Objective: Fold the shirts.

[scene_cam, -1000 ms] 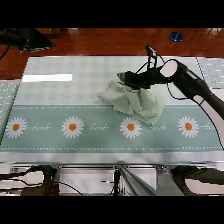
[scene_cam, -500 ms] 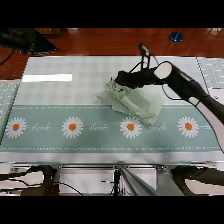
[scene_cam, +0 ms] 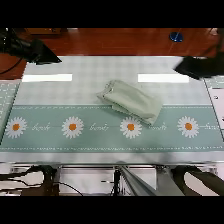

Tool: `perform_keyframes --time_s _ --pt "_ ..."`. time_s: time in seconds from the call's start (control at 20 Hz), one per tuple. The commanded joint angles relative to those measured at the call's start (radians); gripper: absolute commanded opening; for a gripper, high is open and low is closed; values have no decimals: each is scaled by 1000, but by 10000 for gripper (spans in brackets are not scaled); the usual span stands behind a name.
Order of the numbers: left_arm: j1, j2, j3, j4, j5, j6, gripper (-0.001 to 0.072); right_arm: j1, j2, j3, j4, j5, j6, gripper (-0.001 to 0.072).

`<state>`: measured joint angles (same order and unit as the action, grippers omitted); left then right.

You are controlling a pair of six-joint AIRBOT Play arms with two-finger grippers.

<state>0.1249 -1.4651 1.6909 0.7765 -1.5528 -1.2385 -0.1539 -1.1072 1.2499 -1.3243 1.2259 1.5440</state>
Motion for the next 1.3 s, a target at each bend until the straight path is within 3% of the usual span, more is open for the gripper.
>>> perform_keyframes --time_s 0.0,0.05,0.15,0.2,0.35,0.55,0.7,0.9,0.95,1.05,1.1,1.25 --pt "-1 -1 -5 145 -1 0 39 -214 45 -111 -347 325 -64 425" --pt "-1 -1 -5 190 -3 0 89 -266 45 -189 -242 317 -90 426" --pt "-1 -1 -7 254 -7 -5 345 -328 45 -354 58 242 -139 554" --pt "-1 -2 -7 269 -15 -5 402 -331 45 -431 204 175 -166 578" --pt "-1 -3 -7 275 -21 -44 402 -293 44 -645 554 -119 -244 578" --pt "-1 -3 -7 275 -52 -58 401 -169 44 -800 650 -404 -261 578" --pt "-1 -3 -7 275 -58 -76 401 -64 -29 -806 733 -462 -294 577" --pt "-1 -3 -7 275 -65 -87 401 85 -188 -806 1002 -558 -444 561" --pt "-1 -3 -7 275 -67 -87 401 108 -213 -802 1094 -573 -510 448" --pt "-1 -3 -7 275 -68 -87 401 103 -222 -762 1166 -537 -585 77" --pt "-1 -3 -7 275 -68 -87 401 74 -216 -723 1154 -470 -592 24" --pt "-1 -3 -7 275 -68 -86 401 -55 -153 -572 1061 -224 -554 23"
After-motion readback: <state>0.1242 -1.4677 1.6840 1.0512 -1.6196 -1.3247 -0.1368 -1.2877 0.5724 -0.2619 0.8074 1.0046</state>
